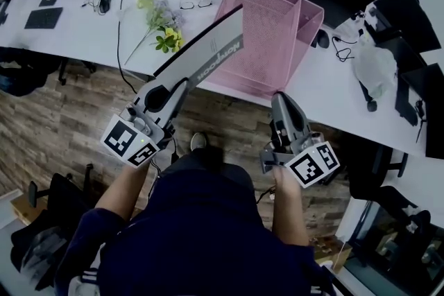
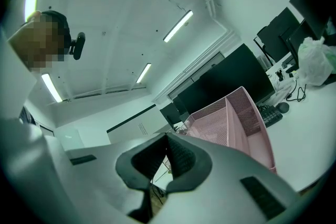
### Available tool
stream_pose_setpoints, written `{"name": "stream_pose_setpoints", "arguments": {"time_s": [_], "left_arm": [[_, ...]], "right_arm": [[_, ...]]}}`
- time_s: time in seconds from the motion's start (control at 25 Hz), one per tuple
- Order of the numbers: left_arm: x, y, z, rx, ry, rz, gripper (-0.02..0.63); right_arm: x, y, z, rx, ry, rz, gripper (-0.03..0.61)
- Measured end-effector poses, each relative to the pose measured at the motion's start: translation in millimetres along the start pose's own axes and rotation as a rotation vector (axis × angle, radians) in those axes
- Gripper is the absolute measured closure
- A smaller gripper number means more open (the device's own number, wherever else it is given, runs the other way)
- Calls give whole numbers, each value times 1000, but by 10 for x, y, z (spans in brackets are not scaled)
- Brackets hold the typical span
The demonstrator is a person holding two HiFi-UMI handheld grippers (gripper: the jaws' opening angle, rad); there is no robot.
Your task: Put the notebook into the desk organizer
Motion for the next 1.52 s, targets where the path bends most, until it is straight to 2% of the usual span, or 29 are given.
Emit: {"name": "stream_pose_setpoints", "arguments": {"time_s": [0.24, 0.44, 0.8, 1.08, 1.16, 1.28, 1.36, 1.44, 1.52], "left_arm": [[-79, -74, 16, -5, -4, -6, 580], [-59, -209, 25, -22, -39, -21, 580], [-65, -501, 123, -81, -135, -129, 580], [17, -810, 252, -192, -370, -257, 580], [52, -895, 289, -232, -466, -277, 580], [165, -1012, 376, -320, -641, -270, 580], [264, -1067, 464, -367, -722, -252, 578], [339, -1092, 573, -410, -764, -237, 578], [386, -1097, 675, -445, -770, -225, 578]], "right_arm": [[47, -61, -55, 4, 5, 3, 574], [185, -70, -144, 7, -1, 3, 574], [581, -222, -357, -13, -26, -57, 574], [988, -409, -560, -50, -53, -115, 574], [1089, -468, -609, -58, -65, -133, 574], [1214, -550, -655, -69, -88, -159, 574], [1270, -588, -663, -76, -96, -172, 574], [1311, -613, -643, -85, -108, -185, 574], [1338, -624, -603, -93, -129, -197, 574]]}}
Point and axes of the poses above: the fingertips, and each gripper's own axes: y backward along the fingers, x to its right, z out of its underside, the point moved 5 cm from there along y, backward along the fingers, and after that the axes turned 3 degrees about x, right-handed, at the moved point
